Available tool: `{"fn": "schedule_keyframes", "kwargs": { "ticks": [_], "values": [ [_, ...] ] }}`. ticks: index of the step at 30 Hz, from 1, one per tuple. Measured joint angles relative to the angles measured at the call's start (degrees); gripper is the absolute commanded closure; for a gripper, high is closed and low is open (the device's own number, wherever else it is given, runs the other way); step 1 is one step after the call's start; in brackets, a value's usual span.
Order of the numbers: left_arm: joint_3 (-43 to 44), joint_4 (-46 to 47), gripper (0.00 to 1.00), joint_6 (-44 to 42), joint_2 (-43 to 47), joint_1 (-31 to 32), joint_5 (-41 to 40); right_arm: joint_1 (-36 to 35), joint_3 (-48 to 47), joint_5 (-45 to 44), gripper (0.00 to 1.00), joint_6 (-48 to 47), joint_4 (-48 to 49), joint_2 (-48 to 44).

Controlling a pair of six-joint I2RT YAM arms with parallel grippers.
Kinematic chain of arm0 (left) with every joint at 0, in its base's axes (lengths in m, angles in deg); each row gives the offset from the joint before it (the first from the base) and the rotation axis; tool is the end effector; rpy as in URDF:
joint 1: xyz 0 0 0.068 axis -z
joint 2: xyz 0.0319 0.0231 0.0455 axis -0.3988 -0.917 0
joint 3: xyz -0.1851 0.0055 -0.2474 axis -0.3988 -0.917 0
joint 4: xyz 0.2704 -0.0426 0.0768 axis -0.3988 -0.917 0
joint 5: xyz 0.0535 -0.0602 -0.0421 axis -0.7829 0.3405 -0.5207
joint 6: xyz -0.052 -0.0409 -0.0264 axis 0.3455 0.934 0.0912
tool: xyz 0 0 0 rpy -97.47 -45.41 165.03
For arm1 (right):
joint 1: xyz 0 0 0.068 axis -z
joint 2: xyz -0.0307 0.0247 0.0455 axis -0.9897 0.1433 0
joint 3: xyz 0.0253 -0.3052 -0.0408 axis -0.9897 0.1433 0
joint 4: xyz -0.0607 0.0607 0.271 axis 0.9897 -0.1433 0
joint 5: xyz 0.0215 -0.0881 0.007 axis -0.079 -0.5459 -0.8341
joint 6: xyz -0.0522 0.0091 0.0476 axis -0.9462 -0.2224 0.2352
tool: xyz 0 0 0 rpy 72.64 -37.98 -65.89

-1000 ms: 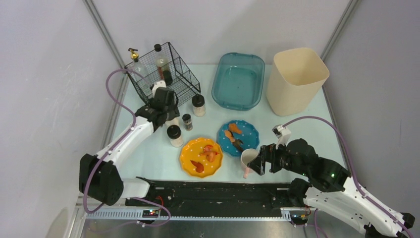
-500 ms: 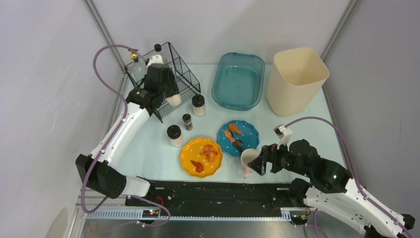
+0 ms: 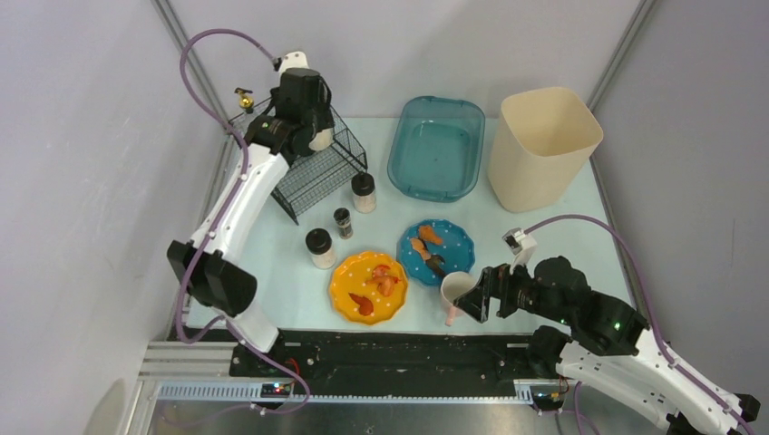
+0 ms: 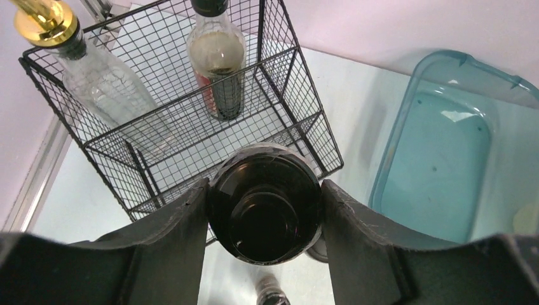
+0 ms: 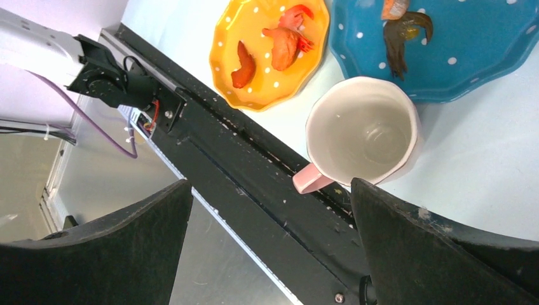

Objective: Clear the kitchen counter

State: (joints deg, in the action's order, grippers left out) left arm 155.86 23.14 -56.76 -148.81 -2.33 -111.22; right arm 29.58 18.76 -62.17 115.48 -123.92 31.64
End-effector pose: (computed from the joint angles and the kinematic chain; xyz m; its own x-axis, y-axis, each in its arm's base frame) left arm 0.3858 -0.1206 0.4629 -0.3965 -0.1787 -0.9005 -0.2074 0.9729 -0.1018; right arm 0.0613 0.0833 0.3067 -0.6909 0.0180 -0.7227 -0.5162 0.6876 0.5106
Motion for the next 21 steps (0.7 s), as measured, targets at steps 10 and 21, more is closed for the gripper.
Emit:
{"fn": "schedule_keyframes", "kwargs": {
  "ticks": [10,21],
  "values": [
    [12.66,-0.98,1.0,-1.07,-12.59,-1.57,-2.32,-0.09,0.0,3.74,0.01,-0.02,2.01,-2.73],
    [24.61,-0.9,1.0,-1.44,-25.49,-3.21,-4.2,-0.15,-0.04,4.96,0.01,-1.75,1.99,-2.93]
  ]
}}
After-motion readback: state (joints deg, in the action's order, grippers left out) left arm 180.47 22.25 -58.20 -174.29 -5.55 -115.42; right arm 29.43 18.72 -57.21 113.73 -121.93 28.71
